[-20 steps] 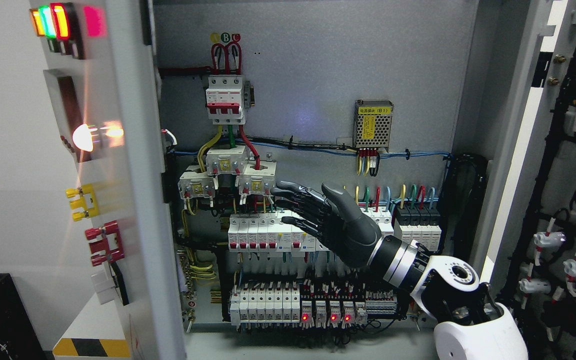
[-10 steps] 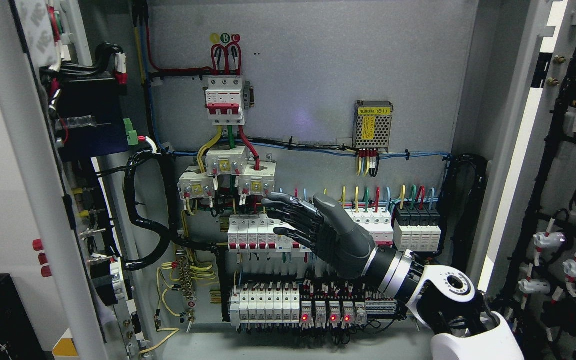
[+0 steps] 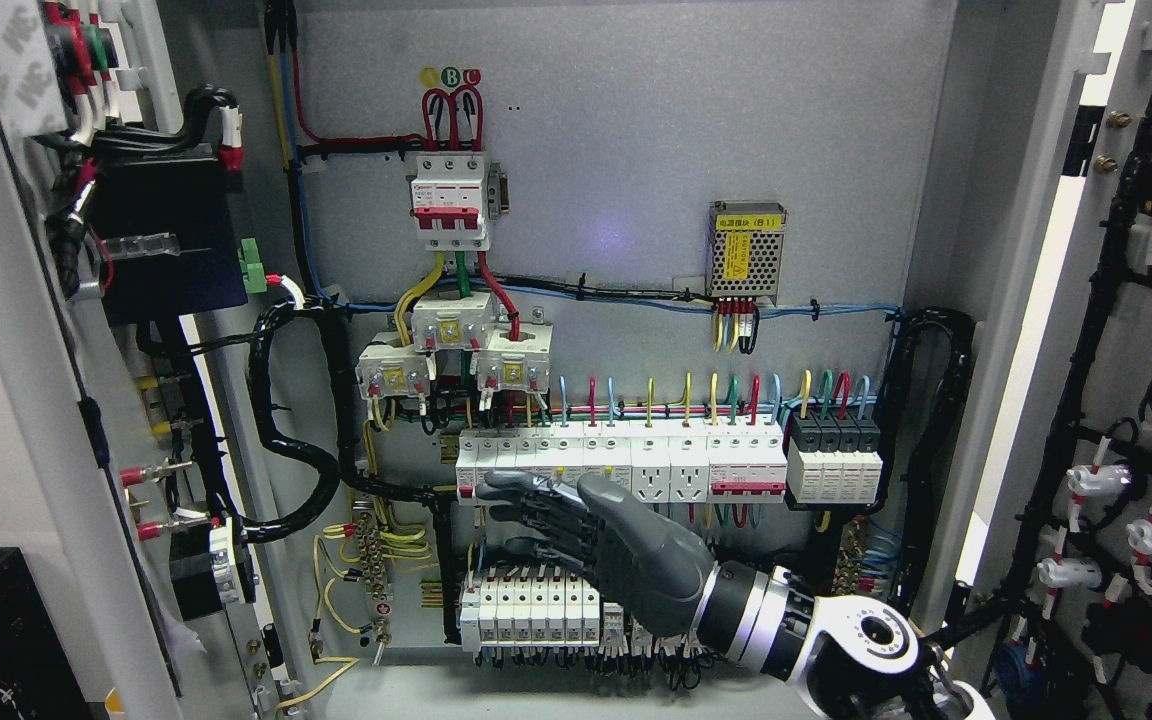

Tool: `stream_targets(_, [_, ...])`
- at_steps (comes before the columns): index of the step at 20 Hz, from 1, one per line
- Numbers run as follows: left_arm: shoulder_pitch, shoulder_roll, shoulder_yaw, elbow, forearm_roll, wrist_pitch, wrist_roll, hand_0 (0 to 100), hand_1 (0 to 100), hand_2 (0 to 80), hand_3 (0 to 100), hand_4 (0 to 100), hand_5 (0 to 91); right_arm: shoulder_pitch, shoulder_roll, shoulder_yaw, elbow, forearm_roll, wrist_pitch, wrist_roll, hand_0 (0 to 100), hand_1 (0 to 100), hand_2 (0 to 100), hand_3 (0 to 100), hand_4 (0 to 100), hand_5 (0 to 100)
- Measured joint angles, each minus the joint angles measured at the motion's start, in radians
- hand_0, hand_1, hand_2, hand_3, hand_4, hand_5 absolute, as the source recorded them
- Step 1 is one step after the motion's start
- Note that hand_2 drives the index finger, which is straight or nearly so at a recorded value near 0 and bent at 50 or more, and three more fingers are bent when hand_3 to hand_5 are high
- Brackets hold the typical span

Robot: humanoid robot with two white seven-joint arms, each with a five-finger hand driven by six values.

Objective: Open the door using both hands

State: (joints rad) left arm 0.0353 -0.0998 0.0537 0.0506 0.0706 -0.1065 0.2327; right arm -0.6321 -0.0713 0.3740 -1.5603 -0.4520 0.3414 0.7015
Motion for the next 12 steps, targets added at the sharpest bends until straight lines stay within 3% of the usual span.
stream_targets(12, [-0.023,0.000,0.000,0.000,0.000,-0.001,0.000,0,0,0.0,0,0,0.0,0.082,0.008,0.160,-0.034,0.001,-0.008,0.000,19,0,0,0,0,0])
